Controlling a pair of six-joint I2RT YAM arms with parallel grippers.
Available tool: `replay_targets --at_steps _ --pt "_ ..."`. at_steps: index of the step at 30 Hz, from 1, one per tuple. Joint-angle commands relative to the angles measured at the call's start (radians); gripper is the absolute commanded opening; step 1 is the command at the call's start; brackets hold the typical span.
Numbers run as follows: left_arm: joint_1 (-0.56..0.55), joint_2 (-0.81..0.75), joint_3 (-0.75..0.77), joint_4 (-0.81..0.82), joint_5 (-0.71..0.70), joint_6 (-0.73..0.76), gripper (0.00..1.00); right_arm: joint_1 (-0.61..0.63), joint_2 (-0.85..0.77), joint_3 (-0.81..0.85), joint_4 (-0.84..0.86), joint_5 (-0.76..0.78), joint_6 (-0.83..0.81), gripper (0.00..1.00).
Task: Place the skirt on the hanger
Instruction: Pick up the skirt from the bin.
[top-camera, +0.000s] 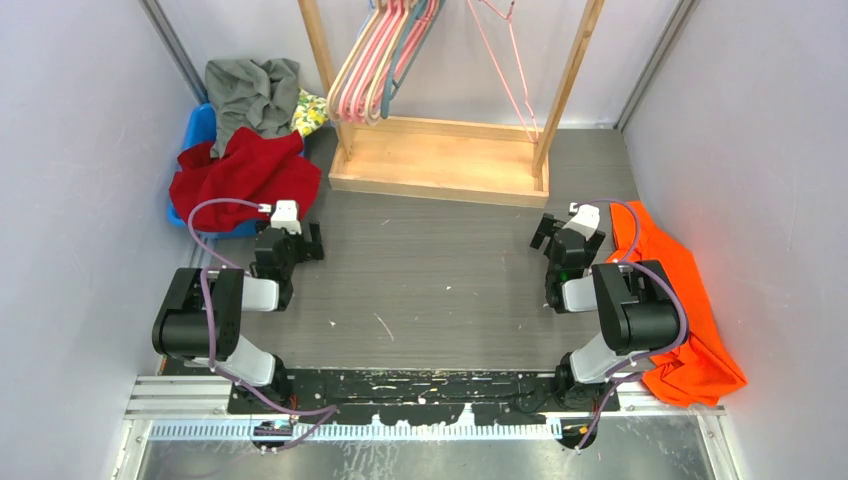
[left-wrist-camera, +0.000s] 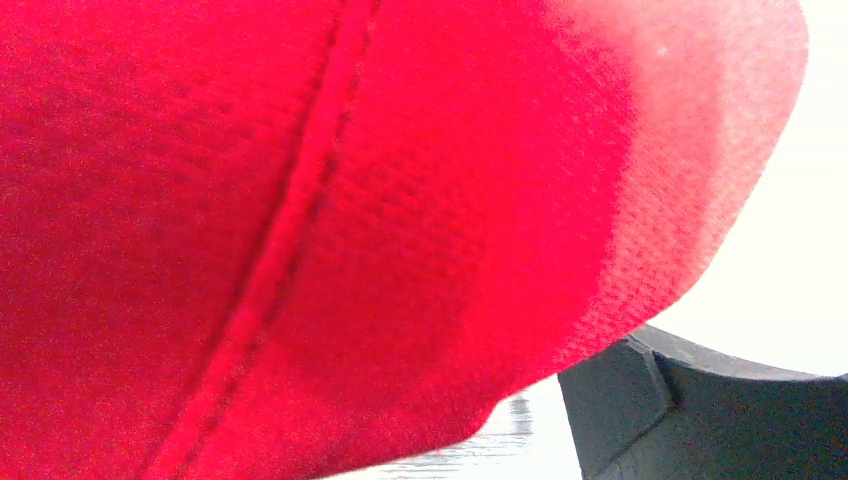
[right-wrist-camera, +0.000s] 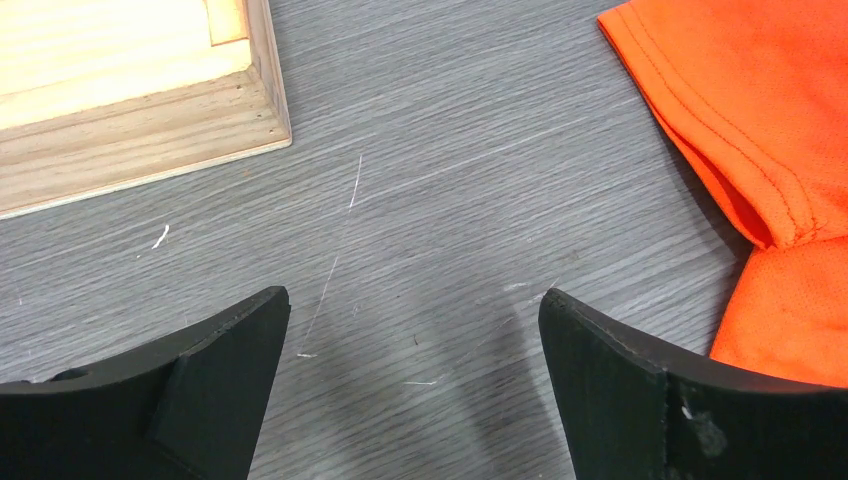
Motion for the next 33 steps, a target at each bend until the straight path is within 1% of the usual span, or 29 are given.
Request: replay_targets --at_steps 1,13,15,16,18,19,21,22,23,25,27,28,29,31,33 --pt "-0.004 0.005 0.025 0.052 0.009 0.019 1.0 -0.004 -0.018 0.02 0.035 0.001 -0.009 1.0" --pt "-0.002 0.002 0.023 0.052 0.012 0.019 1.0 -0.004 -0.021 0.013 0.045 0.007 -0.009 1.0" --pt "-0.002 -0.001 0.019 0.065 0.019 0.025 1.0 -0.005 -0.023 0.004 0.06 -0.01 -0.017 1.0" --pt "-0.003 -0.014 0.023 0.05 0.042 0.035 1.0 -0.004 -0.03 0.002 0.066 -0.013 -0.02 1.0" --pt "-0.01 -0.073 0.041 -0.038 0.087 0.054 1.0 0.009 -0.091 -0.014 0.04 0.008 -0.024 1.0" --pt "-0.014 -0.131 0.052 -0.103 0.1 0.056 1.0 0.03 -0.143 -0.008 -0.018 0.032 -0.031 1.0" --pt "-0.032 -0.232 0.089 -0.277 0.11 0.043 1.0 0.039 -0.277 0.056 -0.279 0.031 0.012 1.0" --pt "-0.047 -0.283 0.107 -0.343 0.119 0.023 1.0 0.038 -0.349 0.084 -0.382 0.034 0.073 1.0" --pt "-0.06 -0.335 0.116 -0.401 0.14 -0.002 1.0 0.038 -0.407 0.104 -0.468 0.006 0.095 1.0" --pt "-0.1 -0.424 0.142 -0.506 0.17 -0.016 1.0 0.039 -0.526 0.128 -0.595 -0.04 0.15 1.0" --pt "-0.144 -0.512 0.186 -0.655 0.166 -0.031 1.0 0.038 -0.649 0.165 -0.758 -0.034 0.246 0.99" --pt "-0.161 -0.55 0.218 -0.725 0.162 -0.044 1.0 0.039 -0.706 0.191 -0.88 -0.026 0.291 1.0" --pt "-0.171 -0.591 0.239 -0.79 0.164 -0.065 1.0 0.039 -0.756 0.223 -0.969 -0.021 0.334 1.0" --pt "-0.178 -0.663 0.271 -0.882 0.156 -0.157 1.0 0.039 -0.835 0.296 -1.14 -0.049 0.402 1.0" --pt "-0.178 -0.725 0.322 -1.0 0.076 -0.318 1.0 0.039 -0.89 0.357 -1.253 -0.18 0.407 1.0"
